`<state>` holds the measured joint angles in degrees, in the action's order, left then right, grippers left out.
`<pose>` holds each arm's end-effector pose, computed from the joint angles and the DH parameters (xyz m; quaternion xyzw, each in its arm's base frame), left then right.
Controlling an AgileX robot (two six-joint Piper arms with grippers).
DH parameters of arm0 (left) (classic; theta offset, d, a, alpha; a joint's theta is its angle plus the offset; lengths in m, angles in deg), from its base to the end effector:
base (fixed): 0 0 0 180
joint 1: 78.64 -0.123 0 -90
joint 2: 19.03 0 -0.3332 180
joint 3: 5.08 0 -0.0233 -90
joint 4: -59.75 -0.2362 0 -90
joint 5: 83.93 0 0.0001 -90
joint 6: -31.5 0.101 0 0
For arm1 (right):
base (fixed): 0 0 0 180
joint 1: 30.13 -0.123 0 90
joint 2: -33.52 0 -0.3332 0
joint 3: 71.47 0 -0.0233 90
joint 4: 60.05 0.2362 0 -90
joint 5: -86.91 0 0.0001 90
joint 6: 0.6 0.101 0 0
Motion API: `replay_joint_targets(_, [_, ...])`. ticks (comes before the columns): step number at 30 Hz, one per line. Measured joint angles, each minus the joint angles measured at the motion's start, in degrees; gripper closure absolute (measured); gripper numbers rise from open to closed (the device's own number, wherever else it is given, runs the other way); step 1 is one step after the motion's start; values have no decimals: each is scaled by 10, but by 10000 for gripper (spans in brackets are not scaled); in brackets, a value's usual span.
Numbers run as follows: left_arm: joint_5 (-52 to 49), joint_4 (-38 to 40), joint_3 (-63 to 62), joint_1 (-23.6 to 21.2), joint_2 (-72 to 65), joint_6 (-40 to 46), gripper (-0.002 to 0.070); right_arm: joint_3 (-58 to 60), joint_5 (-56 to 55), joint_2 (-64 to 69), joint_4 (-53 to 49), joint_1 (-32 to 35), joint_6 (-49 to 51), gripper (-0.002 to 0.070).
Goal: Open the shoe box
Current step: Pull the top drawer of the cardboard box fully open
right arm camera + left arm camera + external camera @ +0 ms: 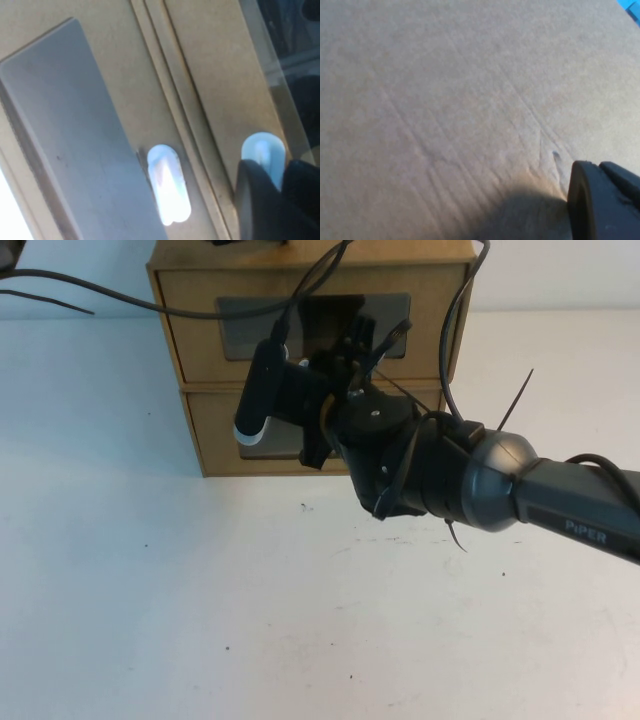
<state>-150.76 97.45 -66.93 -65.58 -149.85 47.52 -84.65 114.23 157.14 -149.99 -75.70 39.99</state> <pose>0.4677 -0.1668 0.4273 0.2143 0.8503 -0.3137 0.3643 0.3818 0.3231 0.3084 -0.4971 0.6390 -0.2121 0.5474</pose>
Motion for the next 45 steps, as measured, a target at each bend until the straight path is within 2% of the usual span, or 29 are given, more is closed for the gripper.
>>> replay_joint_targets(4, [0, -1, 0, 0, 0, 0, 679, 0, -4, 1, 0, 0, -1, 645])
replay_joint_targets(7, [0, -1, 0, 0, 0, 0, 679, 0, -4, 1, -2, 0, -1, 661])
replay_joint_targets(14, [0, -1, 0, 0, 0, -4, 679, 0, -6, 1, 2, 0, -5, 662])
replay_joint_targets(28, [-8, 1, 0, 0, 0, -19, 679, -3, -5, -13, 122, -3, -121, 663])
replay_joint_targets(45, [-16, 1, 0, 0, 1, -25, 679, 0, 57, -19, 143, -35, -151, 664])
